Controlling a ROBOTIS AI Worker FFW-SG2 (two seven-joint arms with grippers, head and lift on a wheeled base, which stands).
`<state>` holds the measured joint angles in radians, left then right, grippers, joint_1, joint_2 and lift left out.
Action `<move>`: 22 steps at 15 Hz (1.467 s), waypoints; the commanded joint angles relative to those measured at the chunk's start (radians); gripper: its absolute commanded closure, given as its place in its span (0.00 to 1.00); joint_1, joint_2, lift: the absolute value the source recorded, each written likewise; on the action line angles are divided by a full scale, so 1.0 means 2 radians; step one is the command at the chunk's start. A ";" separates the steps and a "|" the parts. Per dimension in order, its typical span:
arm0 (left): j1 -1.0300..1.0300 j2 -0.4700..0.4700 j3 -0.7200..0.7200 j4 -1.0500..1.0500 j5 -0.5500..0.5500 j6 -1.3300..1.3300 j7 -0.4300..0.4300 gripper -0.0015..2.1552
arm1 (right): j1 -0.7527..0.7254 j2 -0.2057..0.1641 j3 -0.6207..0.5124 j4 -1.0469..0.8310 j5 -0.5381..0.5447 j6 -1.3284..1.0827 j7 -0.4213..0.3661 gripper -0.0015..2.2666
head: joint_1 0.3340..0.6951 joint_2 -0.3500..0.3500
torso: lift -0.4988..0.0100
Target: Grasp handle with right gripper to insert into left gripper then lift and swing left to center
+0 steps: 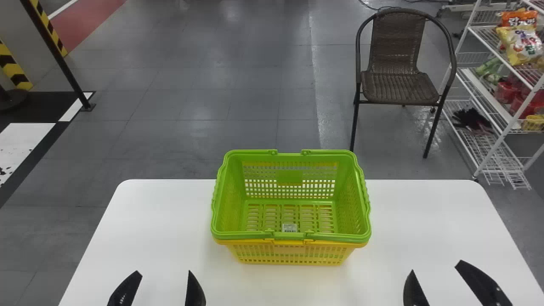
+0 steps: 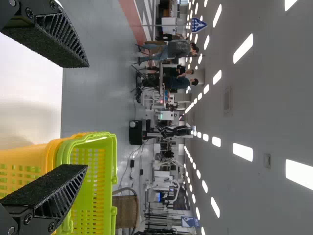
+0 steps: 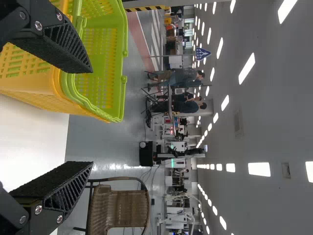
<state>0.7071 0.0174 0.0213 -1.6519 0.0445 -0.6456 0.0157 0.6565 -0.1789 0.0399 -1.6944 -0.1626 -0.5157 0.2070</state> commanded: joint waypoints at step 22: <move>-0.023 0.001 -0.005 -0.051 -0.011 0.069 0.013 0.03 | 0.002 0.001 0.000 0.000 0.000 0.015 0.000 0.07 | 1.00 0.59 | 0.98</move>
<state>0.6741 0.0186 0.0094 -1.7235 0.0261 -0.5593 0.0414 0.6590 -0.1764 0.0399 -1.6951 -0.1626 -0.4941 0.2070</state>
